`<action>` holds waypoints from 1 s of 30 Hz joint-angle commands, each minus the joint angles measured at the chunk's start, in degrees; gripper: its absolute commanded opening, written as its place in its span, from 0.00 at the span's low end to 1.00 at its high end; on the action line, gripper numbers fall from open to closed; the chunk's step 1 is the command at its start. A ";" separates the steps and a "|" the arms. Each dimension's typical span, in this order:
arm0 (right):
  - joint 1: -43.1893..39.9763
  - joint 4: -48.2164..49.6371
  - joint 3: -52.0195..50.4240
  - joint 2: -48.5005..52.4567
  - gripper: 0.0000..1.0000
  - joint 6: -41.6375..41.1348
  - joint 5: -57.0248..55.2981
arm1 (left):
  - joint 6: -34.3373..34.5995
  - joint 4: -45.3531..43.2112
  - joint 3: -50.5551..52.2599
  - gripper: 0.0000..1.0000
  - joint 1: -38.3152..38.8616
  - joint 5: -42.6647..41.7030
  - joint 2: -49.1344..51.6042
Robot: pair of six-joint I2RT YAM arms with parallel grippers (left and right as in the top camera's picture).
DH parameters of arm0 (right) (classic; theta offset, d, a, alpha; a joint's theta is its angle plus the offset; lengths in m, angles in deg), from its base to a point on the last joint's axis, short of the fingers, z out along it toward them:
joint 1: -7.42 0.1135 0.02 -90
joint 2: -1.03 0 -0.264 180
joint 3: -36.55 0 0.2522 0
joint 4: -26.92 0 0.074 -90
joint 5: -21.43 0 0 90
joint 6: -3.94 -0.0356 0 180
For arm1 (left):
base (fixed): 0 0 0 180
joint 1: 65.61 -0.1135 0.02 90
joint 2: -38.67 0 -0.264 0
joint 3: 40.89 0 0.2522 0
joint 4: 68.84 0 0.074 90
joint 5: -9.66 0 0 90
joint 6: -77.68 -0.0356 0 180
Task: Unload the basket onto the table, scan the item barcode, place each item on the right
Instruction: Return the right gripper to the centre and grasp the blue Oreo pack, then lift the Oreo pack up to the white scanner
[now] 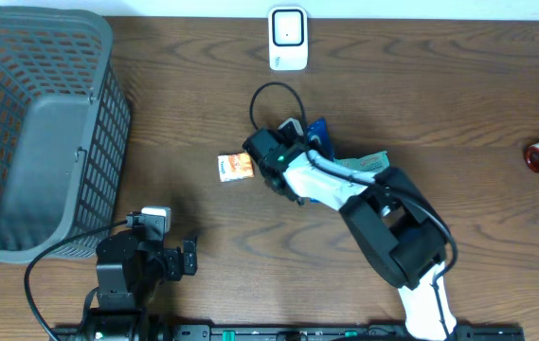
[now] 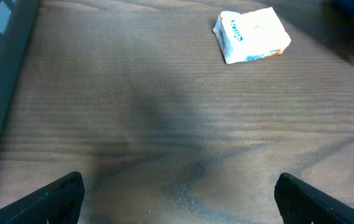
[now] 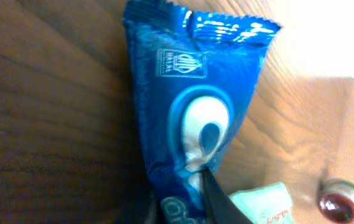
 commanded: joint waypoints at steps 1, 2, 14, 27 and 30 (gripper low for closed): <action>1.66 -1.36 -1.05 2.95 0.05 0.22 -2.47 | 0.09 0.04 0.15 0.98 0.04 -0.70 -0.04; 2.08 -1.60 -0.76 2.95 0.01 0.20 -2.62 | 0.09 0.04 0.15 0.98 0.04 -0.70 -0.04; -0.02 -25.90 18.99 2.23 0.01 4.94 37.24 | 0.09 0.04 0.15 0.98 0.04 -0.70 -0.04; -19.12 -38.62 25.29 2.12 0.01 25.64 104.04 | 0.09 0.04 0.15 0.98 0.04 -0.70 -0.04; -23.74 -38.14 21.44 2.12 0.01 29.59 112.24 | 0.07 0.04 0.15 0.98 0.04 -0.70 -0.04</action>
